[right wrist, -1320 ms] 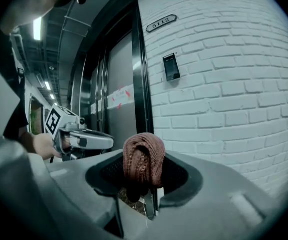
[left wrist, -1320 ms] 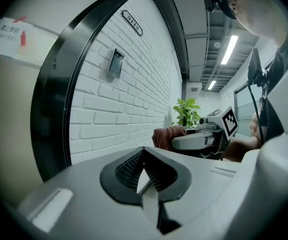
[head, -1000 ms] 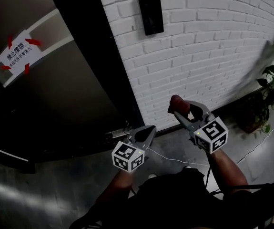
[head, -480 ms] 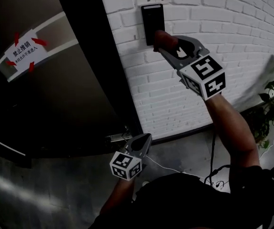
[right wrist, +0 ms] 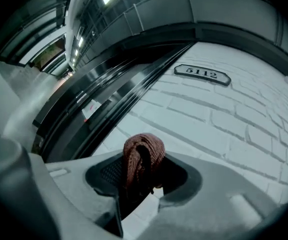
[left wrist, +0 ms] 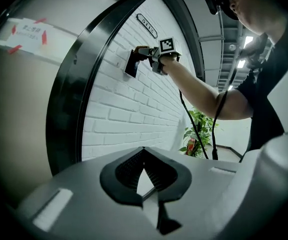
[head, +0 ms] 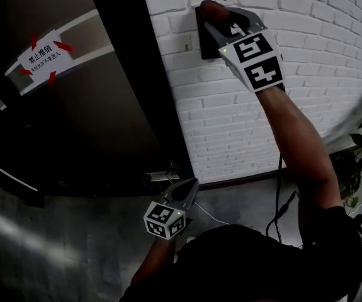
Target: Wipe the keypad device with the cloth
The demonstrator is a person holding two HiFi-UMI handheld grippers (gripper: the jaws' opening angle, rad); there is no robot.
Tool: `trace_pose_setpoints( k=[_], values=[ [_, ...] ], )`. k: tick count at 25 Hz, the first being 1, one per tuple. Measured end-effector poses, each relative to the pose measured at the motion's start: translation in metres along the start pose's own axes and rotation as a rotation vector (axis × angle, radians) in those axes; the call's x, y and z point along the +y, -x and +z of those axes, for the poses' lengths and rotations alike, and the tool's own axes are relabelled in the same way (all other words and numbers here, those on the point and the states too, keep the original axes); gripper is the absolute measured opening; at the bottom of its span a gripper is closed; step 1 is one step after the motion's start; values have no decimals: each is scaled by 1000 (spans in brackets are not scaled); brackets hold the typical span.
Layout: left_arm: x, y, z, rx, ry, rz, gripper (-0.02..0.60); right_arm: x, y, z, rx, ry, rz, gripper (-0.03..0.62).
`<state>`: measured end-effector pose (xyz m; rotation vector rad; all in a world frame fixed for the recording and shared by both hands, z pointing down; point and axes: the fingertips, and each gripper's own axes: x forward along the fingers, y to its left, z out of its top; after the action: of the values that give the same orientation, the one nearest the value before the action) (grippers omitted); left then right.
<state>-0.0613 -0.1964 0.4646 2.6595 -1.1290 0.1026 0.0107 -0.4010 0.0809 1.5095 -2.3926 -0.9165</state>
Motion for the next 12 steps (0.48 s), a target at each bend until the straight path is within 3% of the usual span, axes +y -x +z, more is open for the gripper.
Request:
trace_pose_setpoints(
  k=[12],
  values=[
    [14, 10, -2, 16, 9, 8, 17, 3, -15, -10, 9, -38, -48, 150]
  ],
)
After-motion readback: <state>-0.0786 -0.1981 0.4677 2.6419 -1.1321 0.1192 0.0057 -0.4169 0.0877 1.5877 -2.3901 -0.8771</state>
